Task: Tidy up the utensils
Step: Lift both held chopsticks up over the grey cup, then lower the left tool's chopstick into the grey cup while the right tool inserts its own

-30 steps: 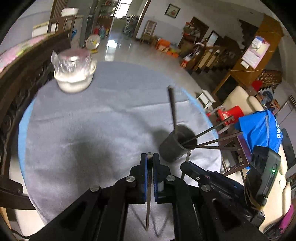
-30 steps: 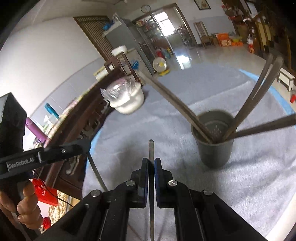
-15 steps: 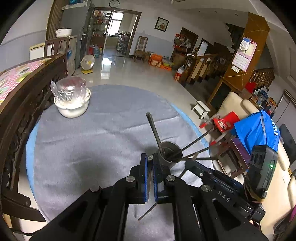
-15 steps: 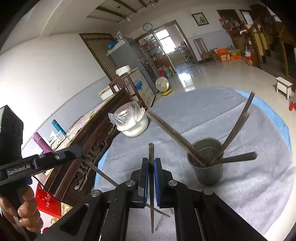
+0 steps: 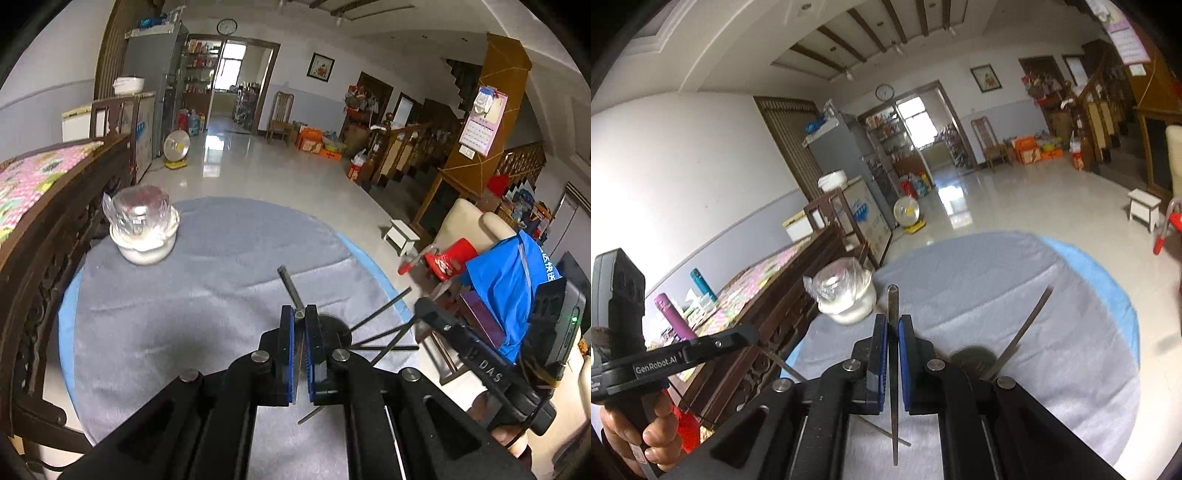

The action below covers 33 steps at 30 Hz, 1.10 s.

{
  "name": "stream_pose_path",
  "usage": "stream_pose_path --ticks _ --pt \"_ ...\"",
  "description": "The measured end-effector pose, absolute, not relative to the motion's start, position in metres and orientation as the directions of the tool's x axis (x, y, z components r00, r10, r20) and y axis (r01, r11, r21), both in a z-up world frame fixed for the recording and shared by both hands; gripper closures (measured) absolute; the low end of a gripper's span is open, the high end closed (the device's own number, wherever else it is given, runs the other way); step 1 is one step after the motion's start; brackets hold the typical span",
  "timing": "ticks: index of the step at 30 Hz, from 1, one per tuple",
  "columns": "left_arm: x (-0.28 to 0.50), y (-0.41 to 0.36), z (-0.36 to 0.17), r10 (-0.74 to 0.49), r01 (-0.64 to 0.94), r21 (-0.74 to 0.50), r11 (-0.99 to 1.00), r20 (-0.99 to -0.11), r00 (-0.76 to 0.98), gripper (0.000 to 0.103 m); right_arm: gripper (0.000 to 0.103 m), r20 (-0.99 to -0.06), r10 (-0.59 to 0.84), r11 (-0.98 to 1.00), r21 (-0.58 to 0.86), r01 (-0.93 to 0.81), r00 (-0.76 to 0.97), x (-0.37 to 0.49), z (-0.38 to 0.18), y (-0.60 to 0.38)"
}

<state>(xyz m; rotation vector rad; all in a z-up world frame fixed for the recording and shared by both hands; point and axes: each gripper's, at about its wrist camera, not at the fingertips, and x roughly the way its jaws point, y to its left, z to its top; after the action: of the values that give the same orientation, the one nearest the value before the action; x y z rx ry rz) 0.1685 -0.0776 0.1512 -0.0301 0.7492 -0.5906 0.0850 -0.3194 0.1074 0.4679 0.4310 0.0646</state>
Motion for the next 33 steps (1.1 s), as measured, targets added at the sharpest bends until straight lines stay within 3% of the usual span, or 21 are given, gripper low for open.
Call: stream_pose_path --ticks 12,33 --pt "0.166 -0.091 0.185 -0.525 0.501 -0.213 0.839 -0.562 0.64 0.098 0.097 -0.278 0.008 0.913 0.394 0.107 0.961 0.075 0.153 -0.344" --pt "0.161 -0.133 0.176 -0.536 0.521 -0.171 0.836 -0.458 0.709 0.098 0.097 -0.208 -0.194 0.899 0.353 0.258 0.959 0.094 0.14 -0.366"
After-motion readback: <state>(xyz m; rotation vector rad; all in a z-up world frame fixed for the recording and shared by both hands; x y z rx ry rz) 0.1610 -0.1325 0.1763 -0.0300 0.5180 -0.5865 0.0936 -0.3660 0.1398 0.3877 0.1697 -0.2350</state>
